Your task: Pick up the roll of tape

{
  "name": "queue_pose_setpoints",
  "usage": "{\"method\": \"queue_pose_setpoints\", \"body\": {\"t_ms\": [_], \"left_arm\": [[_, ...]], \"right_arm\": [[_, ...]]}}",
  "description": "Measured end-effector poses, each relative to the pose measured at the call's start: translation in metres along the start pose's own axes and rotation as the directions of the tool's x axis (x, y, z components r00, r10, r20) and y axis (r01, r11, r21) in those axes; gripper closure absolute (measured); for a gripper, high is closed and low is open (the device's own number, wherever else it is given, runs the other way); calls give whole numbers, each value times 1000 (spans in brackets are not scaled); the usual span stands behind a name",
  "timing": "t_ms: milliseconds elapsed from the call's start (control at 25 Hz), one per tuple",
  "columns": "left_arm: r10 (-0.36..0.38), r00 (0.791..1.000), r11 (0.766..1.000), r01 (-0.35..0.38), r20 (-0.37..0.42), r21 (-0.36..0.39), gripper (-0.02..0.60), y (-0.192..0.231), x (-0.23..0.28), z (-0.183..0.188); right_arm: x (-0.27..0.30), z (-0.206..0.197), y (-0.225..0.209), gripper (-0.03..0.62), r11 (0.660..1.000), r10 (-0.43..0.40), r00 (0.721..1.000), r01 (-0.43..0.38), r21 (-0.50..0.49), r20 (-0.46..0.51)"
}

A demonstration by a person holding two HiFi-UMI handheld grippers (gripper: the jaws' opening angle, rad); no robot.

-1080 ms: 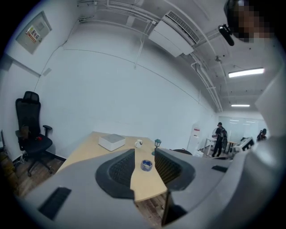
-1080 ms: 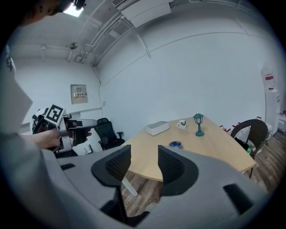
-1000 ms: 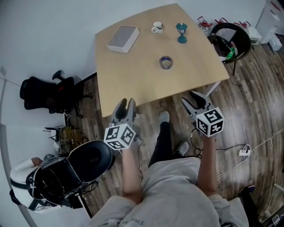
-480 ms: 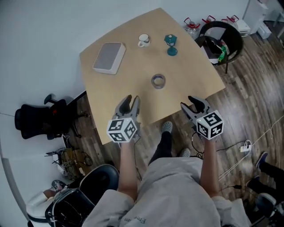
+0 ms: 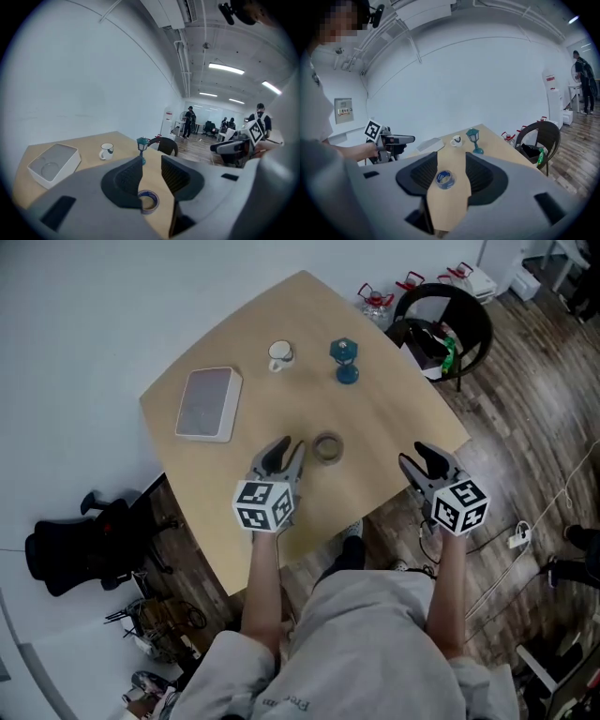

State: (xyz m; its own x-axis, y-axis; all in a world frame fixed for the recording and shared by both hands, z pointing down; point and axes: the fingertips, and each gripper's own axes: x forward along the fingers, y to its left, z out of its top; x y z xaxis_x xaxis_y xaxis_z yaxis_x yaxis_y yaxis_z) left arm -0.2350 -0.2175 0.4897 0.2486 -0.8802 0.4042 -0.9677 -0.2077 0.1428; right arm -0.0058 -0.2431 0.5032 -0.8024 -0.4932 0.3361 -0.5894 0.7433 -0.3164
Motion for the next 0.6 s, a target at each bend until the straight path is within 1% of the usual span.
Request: {"method": "queue_pose_setpoints", "body": {"t_ms": [160,280,440,600], "left_arm": [[-69,996,996,72,-57,48,462,11,24,-10],[-121,985,987,133,-121,93,465,14,36,-26],[-180,961,966,213,-208,147,468,15,46,-54],[-228,927,936,293,-297,197,468,14,54,-83]], "right_arm": [[19,0,2,402,1000,-25,1000,25,-1,-9],[35,-10,13,404,1000,-24,999,23,-11,-29],[51,-29,32,404,1000,-15,998,14,-13,-59],[61,-45,45,404,1000,-15,997,16,4,-70]]}}
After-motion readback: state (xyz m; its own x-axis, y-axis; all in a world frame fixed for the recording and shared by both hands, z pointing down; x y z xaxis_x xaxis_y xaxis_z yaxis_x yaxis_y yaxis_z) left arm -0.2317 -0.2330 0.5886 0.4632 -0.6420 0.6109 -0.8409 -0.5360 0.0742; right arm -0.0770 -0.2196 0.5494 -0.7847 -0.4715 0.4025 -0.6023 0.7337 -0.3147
